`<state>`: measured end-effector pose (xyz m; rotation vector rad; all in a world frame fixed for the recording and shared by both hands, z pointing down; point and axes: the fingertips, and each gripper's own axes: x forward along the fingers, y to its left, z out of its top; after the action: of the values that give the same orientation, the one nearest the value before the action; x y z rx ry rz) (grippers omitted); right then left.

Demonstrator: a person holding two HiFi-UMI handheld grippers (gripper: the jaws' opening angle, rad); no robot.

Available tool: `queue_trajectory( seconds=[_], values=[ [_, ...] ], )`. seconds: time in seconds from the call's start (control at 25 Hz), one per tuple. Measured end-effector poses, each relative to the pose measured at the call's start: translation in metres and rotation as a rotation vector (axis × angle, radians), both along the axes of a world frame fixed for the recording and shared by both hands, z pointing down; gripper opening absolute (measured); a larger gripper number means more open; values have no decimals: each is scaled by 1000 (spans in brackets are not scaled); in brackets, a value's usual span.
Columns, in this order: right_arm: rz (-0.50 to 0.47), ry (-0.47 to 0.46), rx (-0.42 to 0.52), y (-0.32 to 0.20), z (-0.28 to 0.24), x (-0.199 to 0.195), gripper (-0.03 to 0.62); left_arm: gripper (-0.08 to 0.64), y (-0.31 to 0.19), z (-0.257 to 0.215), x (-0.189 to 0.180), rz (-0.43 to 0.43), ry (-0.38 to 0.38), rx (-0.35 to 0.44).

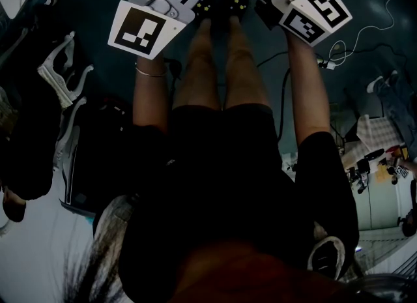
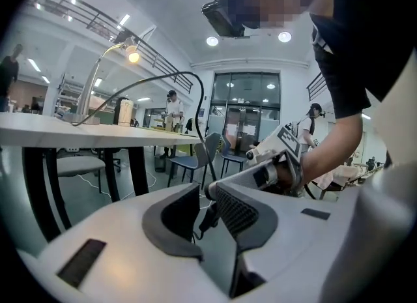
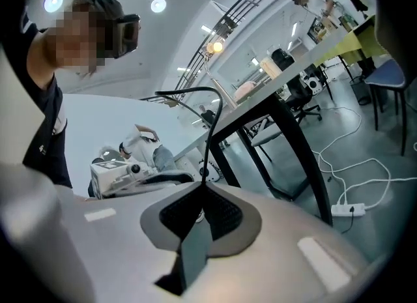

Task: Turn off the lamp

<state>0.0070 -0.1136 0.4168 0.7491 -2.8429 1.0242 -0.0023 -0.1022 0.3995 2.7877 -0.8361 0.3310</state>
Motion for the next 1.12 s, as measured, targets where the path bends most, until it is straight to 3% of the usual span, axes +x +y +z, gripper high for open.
queue_trajectory(
  seconds=[0.24,0.32,0.48,0.68,0.88,1.12],
  values=[
    [-33,-164,-86,6,-20,7,15,80,6,17,6,41,0,-13],
    [-43,-181,-104,10,-22,13,15,94,8,19,10,70,17,-13],
    [-66,-217,-117,14,-28,22,15,97,17,29,17,146,-26,-13],
    [-124,-248,-125,25,-39,20,15,97,20,44,30,166,-15,-18],
    [-152,-325,-160,33,-49,21,15,97,32,61,41,258,-92,14],
    [-196,-385,-188,37,-56,18,15,97,29,71,48,276,-114,37]
  ],
)
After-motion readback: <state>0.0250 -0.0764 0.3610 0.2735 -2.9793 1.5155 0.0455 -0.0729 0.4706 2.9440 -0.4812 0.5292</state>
